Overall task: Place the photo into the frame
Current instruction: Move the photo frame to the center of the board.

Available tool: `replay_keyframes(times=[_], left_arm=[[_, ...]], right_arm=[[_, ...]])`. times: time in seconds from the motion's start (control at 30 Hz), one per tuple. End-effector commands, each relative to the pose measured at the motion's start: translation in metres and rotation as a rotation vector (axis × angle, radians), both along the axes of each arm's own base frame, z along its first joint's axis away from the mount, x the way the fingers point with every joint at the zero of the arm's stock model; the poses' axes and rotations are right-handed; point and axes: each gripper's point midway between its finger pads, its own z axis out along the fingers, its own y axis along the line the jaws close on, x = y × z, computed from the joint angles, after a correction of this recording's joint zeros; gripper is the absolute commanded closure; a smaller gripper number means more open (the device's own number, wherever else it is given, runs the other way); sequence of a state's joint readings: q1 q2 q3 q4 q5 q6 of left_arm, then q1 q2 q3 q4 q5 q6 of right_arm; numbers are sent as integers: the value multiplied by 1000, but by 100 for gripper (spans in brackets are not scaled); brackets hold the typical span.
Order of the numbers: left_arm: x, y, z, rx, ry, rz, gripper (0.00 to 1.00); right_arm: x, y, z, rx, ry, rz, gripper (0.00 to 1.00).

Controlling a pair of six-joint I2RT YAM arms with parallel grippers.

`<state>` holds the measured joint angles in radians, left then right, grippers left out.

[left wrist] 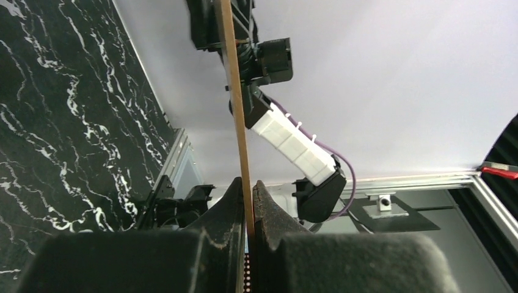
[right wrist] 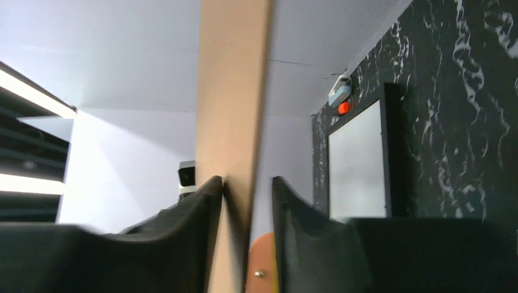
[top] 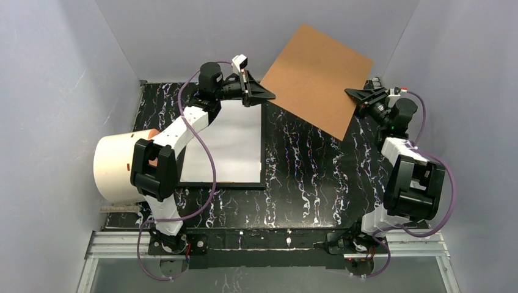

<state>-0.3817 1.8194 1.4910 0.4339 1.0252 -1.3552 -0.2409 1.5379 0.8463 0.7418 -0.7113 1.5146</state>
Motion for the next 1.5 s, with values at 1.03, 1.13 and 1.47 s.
replay_keyframes(times=[1.03, 1.13, 1.47], left_arm=[[44, 292, -207, 1609, 44, 623, 2], [44, 306, -231, 1627, 92, 624, 2], [65, 329, -273, 1578, 128, 673, 2]], right_arm=[[-37, -40, 56, -598, 82, -190, 99], [-37, -39, 55, -595, 82, -181, 99], [-32, -37, 44, -572, 116, -156, 99]])
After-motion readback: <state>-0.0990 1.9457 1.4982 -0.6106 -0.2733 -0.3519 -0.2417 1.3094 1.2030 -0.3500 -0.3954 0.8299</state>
